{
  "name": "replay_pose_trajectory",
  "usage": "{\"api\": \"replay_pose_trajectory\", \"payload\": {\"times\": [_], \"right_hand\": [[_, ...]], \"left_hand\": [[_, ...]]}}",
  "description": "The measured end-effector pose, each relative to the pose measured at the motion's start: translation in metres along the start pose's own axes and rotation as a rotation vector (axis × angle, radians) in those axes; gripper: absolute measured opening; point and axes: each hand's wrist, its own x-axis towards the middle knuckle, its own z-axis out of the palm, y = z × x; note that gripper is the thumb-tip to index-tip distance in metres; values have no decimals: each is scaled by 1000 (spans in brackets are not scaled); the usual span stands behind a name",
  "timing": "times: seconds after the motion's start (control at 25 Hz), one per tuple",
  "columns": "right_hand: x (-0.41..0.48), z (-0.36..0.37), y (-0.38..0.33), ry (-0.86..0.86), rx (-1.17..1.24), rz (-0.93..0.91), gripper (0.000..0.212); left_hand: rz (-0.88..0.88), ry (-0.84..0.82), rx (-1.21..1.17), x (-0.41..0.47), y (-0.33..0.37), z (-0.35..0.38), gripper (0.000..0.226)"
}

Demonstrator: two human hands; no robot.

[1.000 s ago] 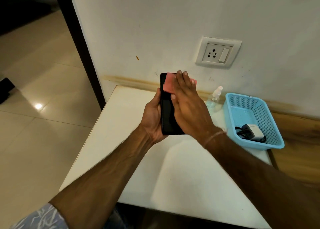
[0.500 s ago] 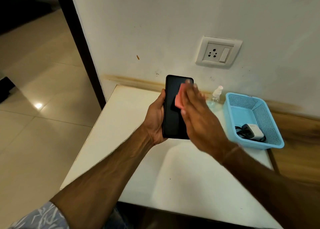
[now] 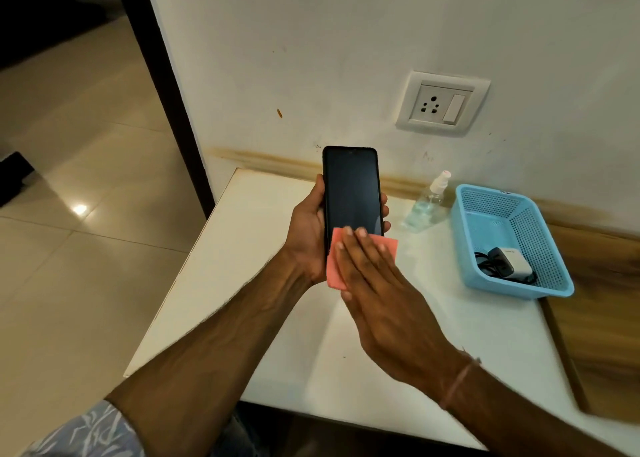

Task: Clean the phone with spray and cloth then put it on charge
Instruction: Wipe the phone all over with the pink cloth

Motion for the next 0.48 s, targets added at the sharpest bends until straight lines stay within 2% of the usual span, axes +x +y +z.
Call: {"api": "replay_pose_trajectory", "payload": {"times": [0.24,0.36,0.48], "right_hand": [[117,-29,31,108,37,298,55],[109,-19,17,127,49,176,54],[43,-2,-8,59,126,25,55]], "left_hand": [[22,46,45,-1,-8,6,58],[8,44,28,-2,-4,3,57],[-32,18,34,-4,0,1,75]]}}
